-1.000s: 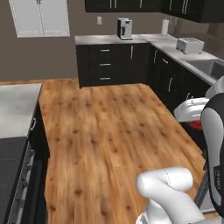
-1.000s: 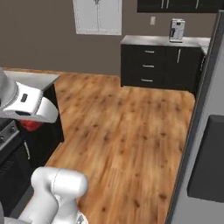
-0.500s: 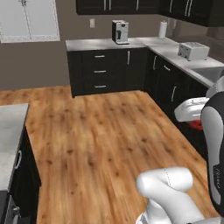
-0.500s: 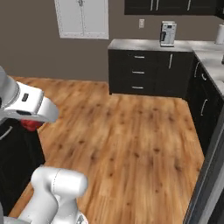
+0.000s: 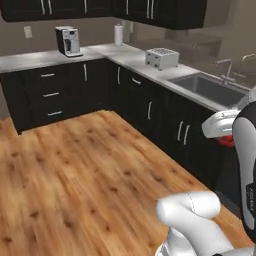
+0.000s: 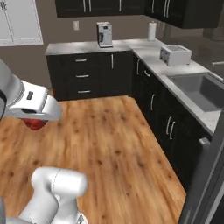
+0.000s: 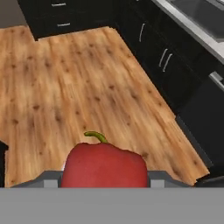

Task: Take the bell pepper, bell pepper, and orange from the freezer and place them in the bowl on the counter.

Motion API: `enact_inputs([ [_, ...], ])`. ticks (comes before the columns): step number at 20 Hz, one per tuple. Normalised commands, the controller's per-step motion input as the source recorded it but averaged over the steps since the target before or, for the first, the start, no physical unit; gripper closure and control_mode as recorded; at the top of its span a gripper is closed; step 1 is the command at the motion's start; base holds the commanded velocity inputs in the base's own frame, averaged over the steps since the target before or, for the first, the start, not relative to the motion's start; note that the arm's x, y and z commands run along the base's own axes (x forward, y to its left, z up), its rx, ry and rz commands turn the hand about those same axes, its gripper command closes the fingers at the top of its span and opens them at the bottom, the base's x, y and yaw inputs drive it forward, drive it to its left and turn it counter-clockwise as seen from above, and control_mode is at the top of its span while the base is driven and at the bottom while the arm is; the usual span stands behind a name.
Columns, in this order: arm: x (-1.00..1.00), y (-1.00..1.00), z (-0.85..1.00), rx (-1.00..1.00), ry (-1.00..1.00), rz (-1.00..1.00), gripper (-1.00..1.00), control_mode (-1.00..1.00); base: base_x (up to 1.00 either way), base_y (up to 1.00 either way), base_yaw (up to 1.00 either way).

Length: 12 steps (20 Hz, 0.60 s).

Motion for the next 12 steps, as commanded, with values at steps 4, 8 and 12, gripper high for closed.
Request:
enact_inputs([
  [4,0.00,0.00,0.00,0.00,0.00,0.00,1.00,1.00,0.53,0.00,-0.68],
  [8,0.00,0.00,0.00,0.00,0.00,0.00,1.00,1.00,0.57,0.00,-0.66],
  [12,0.00,0.00,0.00,0.00,0.00,0.00,1.00,1.00,0.68,0.00,-0.62],
])
